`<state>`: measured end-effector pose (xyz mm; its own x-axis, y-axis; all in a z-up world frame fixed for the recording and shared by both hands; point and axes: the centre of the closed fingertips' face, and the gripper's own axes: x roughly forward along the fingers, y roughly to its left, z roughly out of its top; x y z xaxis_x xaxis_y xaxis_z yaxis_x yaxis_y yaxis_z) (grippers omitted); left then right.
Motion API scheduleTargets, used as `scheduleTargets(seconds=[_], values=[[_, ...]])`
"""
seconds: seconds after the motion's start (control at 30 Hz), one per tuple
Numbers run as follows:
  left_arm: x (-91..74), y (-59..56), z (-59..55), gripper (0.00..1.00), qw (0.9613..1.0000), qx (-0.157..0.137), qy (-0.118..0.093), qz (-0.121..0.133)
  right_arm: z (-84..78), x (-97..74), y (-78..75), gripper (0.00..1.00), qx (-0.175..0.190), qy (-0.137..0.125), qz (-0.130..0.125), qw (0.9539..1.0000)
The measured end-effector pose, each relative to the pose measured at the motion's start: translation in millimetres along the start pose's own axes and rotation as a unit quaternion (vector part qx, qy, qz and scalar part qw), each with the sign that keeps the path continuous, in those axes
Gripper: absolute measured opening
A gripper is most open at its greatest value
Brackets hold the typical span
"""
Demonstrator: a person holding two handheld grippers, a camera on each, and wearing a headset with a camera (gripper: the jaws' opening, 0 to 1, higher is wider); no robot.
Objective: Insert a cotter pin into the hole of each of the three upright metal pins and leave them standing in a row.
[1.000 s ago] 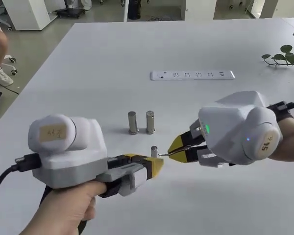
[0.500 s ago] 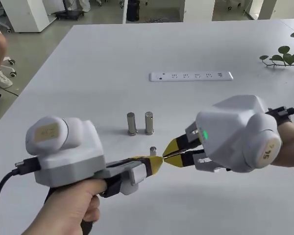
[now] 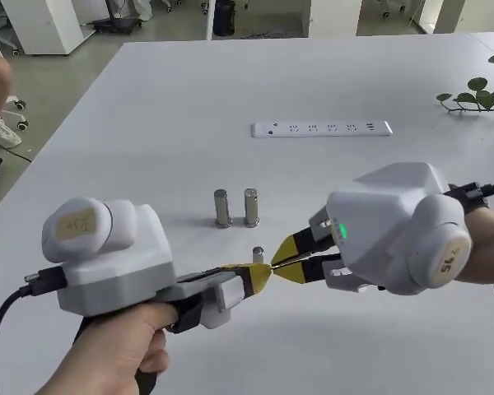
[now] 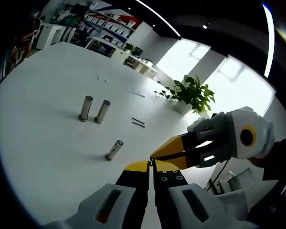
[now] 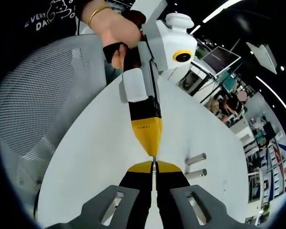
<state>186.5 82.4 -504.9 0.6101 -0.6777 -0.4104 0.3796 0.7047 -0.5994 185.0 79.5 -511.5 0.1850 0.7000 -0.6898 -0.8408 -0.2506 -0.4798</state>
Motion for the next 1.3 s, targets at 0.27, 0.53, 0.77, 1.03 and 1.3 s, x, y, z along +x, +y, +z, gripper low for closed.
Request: scheduleTargets(seconds=[0.27,0.53,0.77,1.03,1.3], values=[[-1.4,2.2,2.2,0.00,0.9983,0.059,0.002,0.000,0.8,0.1,0.0,0.00,0.016,-0.008,-0.001,0.9998],[-2.2,3.0,-1.4,0.00,0.9938,0.111,0.010,-0.002,2.3,0.6,3.7,0.01,0.044,-0.018,0.013,0.9988],[-4.3,0.1,0.5,0.00,0.9788,0.203,0.020,-0.009,1.2,-3.5,4.5,0.04,0.111,-0.034,0.025,0.9929],[-3.4,-7.8,-5.8,0.00,0.9585,0.280,0.038,-0.035,0.6,-9.3,5.1,0.06,0.169,-0.054,0.043,0.9833],[-2.4,-17.4,-12.7,0.00,0.9440,0.321,0.046,-0.063,-4.9,-11.2,18.1,0.07,0.189,-0.053,0.078,0.9775]])
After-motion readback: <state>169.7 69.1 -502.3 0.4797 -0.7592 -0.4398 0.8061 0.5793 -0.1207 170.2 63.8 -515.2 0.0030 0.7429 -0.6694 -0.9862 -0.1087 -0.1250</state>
